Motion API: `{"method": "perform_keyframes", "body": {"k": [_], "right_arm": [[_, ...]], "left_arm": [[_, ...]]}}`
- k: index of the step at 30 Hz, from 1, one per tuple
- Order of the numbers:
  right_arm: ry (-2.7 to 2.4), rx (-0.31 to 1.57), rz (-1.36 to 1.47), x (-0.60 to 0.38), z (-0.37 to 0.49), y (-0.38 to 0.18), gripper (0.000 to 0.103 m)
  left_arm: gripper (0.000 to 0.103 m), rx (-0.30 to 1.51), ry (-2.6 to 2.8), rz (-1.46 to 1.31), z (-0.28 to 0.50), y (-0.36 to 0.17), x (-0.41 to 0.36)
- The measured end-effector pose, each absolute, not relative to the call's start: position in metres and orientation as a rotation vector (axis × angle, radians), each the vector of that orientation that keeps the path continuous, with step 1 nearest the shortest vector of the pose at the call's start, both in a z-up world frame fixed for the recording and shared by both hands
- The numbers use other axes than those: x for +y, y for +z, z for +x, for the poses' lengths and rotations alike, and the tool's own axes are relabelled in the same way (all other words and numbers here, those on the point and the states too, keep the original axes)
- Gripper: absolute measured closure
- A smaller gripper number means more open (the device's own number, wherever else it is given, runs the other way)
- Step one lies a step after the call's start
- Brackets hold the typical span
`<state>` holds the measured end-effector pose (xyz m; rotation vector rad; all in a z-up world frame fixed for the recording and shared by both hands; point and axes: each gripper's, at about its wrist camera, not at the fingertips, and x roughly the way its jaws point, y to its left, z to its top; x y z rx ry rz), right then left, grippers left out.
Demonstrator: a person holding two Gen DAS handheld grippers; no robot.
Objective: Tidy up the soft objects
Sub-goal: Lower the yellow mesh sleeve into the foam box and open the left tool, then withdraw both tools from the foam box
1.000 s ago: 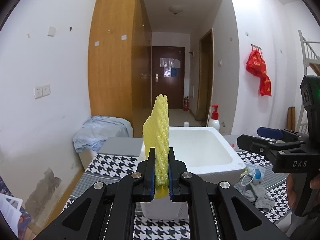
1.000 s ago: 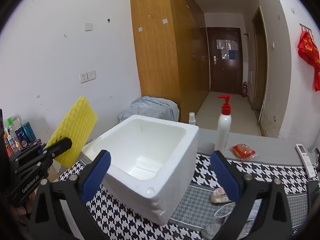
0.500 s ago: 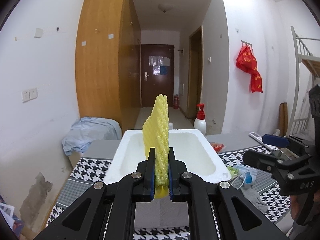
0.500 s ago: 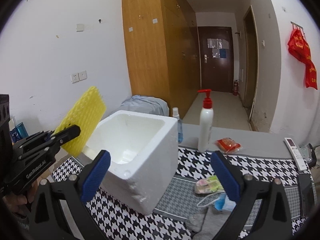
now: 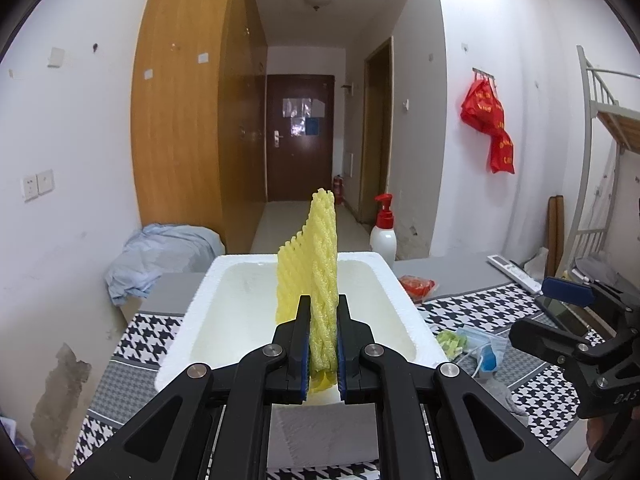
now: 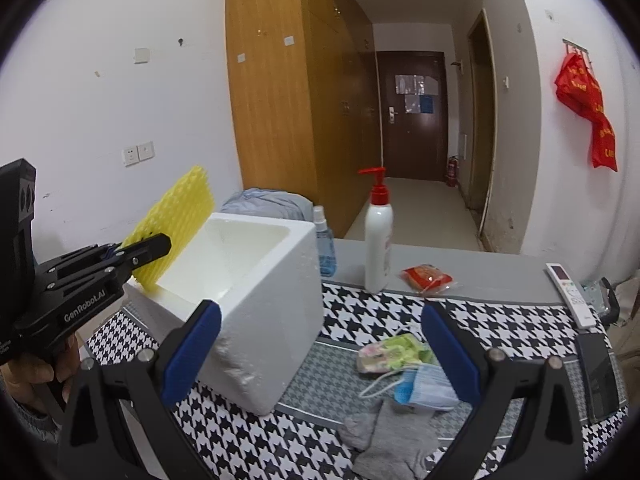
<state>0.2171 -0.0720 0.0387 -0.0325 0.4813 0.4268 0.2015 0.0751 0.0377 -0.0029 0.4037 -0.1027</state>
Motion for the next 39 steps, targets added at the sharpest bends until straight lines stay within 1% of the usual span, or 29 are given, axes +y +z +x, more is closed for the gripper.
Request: {"method": "perform_keyframes", "body": {"k": [14, 15, 17, 18, 19, 22, 26, 27, 39], "right_arm": [[0.387, 0.501, -0.013, -0.085, 0.225, 0.032, 0.002], [0.387, 0.503, -0.013, -0.086, 0.226, 0.031, 0.002], [0.386, 0.505, -0.014, -0.085, 0.226, 0.031, 0.002], [0.388, 0.506, -0.014, -0.085, 0.226, 0.031, 0.002], [0.387, 0.506, -0.014, -0.085, 0.226, 0.031, 0.002], [0.389, 0.504, -0.01, -0.085, 0.226, 0.031, 0.002], [0.393, 0.501, -0.009, -0.087, 0.225, 0.031, 0.002], [0.392, 0.499, -0.01, -0.087, 0.225, 0.031, 0.002], [0.383, 0.471, -0.016, -0.095, 0.208, 0.038, 0.002]], "left_arm": [[0.092, 0.467, -0.098, -0.018, 0.225, 0.031, 0.078], [0.09, 0.471, -0.094, -0.015, 0.226, 0.03, 0.077], [0.074, 0.478, -0.09, -0.011, 0.226, 0.029, 0.077], [0.051, 0.479, -0.089, -0.015, 0.226, 0.028, 0.077], [0.032, 0.476, -0.09, -0.021, 0.225, 0.028, 0.078], [0.013, 0.449, -0.069, -0.032, 0.22, 0.03, 0.08], [0.006, 0.427, -0.062, -0.03, 0.214, 0.033, 0.08], [0.002, 0.421, -0.062, -0.025, 0.212, 0.033, 0.079], [0.001, 0.369, -0.062, -0.011, 0.19, 0.046, 0.069]]}}
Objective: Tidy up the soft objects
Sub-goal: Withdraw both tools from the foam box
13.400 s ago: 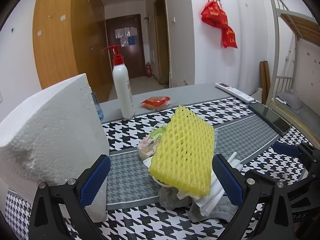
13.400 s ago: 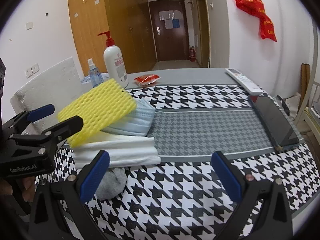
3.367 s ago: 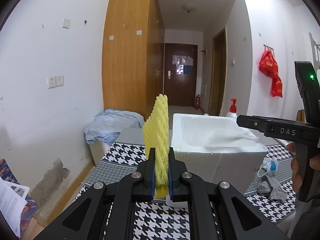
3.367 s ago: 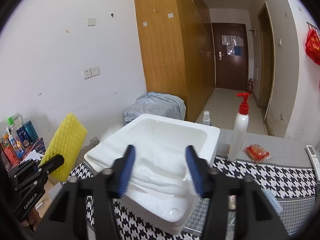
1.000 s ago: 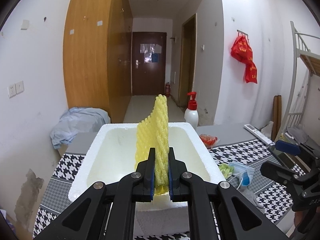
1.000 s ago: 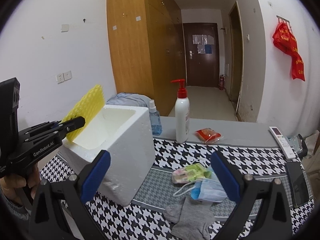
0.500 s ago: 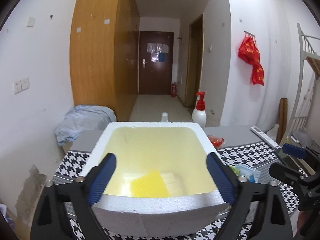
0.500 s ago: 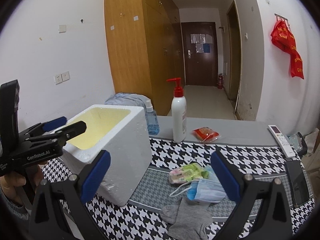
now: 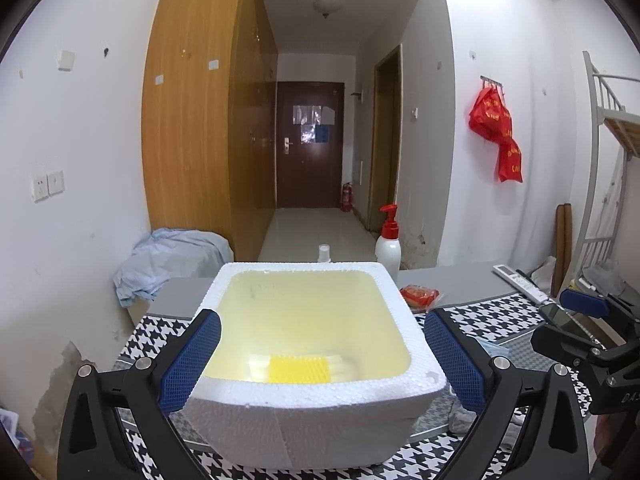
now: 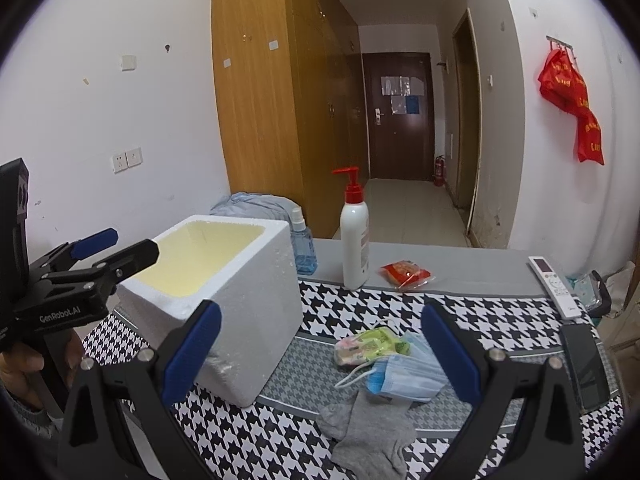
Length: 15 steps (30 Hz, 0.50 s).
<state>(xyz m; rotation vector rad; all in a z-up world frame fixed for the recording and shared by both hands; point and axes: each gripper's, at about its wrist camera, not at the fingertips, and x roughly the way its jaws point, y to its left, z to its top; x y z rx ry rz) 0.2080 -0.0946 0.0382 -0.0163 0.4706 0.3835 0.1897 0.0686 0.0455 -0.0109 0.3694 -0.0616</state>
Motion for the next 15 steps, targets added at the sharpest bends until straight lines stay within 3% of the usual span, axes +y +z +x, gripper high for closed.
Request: {"method": "perform_keyframes", "body": {"k": [15], "right_arm": [[0.366, 0.436, -0.015, -0.106, 0.177, 0.048, 0.002]], "left_arm": [[0.001, 0.347, -0.089, -0.001, 0.155, 0.052, 0.052]]}}
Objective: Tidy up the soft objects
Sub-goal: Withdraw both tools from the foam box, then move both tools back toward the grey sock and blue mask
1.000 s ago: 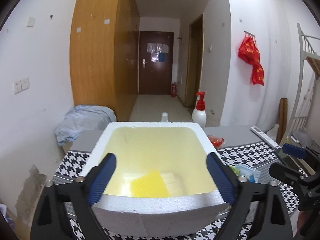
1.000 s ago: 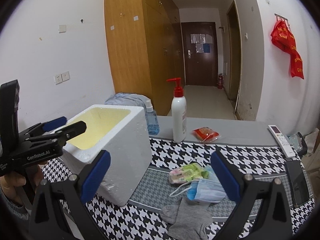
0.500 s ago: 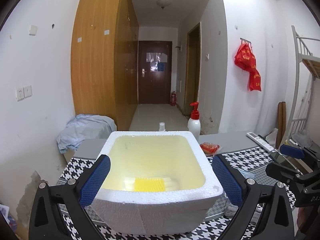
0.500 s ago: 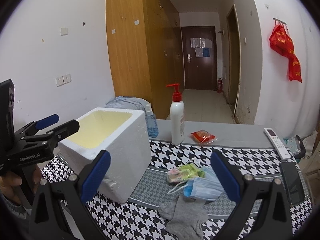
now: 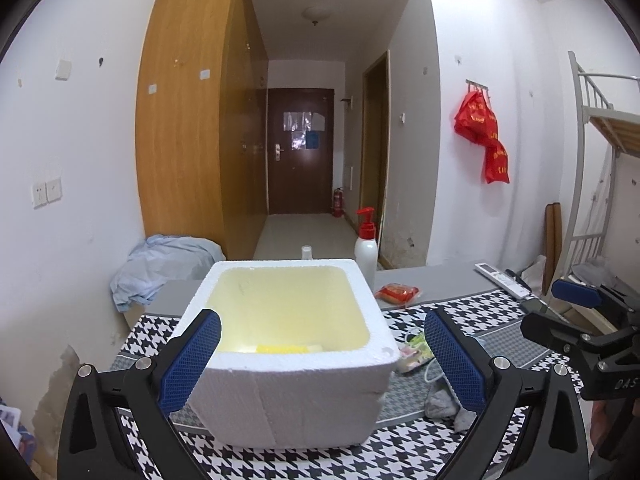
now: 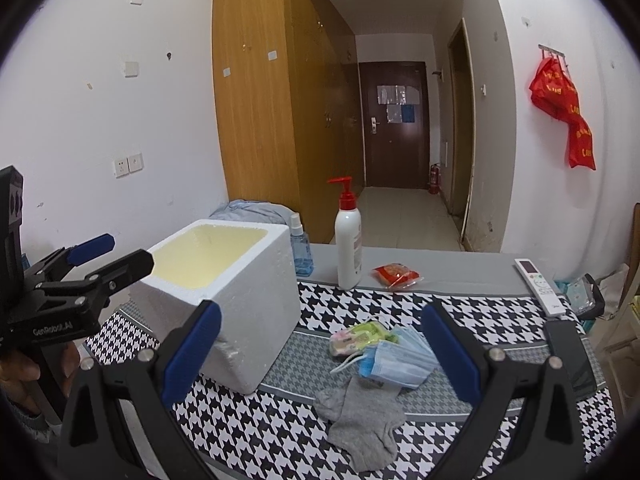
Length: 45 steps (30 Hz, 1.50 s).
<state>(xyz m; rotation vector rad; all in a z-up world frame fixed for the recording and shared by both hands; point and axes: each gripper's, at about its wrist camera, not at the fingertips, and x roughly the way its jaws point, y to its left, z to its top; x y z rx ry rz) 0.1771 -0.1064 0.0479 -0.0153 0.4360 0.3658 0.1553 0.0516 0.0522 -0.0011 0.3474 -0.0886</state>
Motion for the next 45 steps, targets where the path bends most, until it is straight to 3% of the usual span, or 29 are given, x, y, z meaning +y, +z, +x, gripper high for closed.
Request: {"method": "perform_keyframes", "body": {"k": [45], "right_arm": [[0.239, 0.401, -0.023, -0.149, 0.129, 0.039, 0.001]], "left_arm": [[0.001, 0.293, -0.294, 0.03, 0.114, 0.03, -0.005]]}}
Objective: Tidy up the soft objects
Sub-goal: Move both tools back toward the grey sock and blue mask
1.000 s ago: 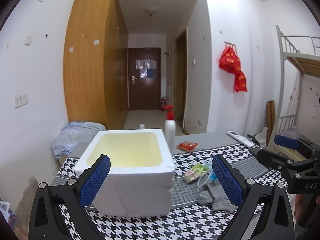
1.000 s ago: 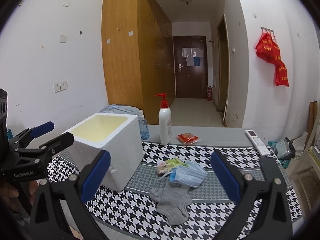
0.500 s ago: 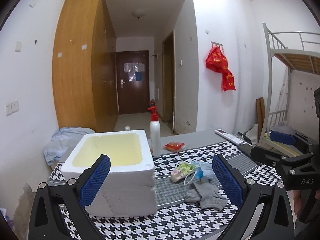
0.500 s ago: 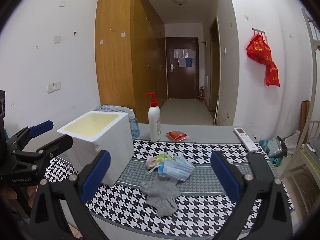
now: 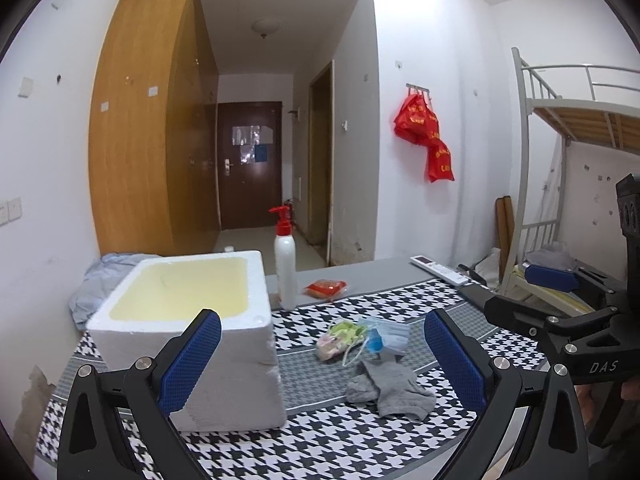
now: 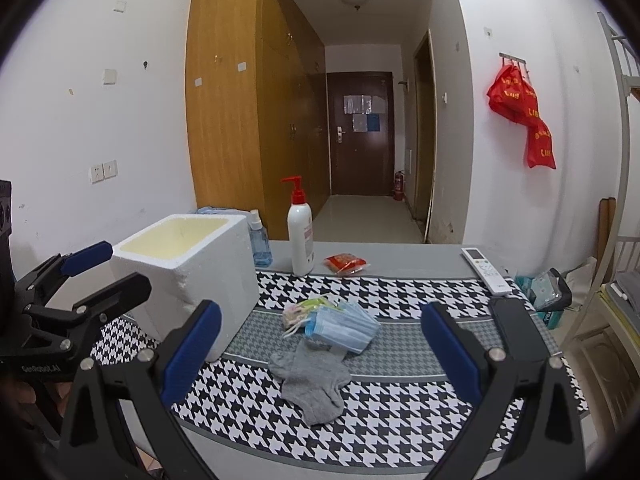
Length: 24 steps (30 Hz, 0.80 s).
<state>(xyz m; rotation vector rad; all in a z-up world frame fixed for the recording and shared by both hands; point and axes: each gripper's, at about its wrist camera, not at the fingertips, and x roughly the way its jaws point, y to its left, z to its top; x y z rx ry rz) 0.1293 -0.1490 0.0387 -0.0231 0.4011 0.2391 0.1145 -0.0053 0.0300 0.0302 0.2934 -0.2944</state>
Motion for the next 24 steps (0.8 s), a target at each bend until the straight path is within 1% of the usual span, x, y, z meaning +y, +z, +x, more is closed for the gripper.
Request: {"method": "perform_keyframes", "body": {"k": [24], "right_arm": [[0.212, 0.478, -0.011, -0.177, 0.147, 0.002, 0.001]], "left_arm": [[0.001, 0.422, -0.375, 0.037, 0.136, -0.019, -0.034]]}}
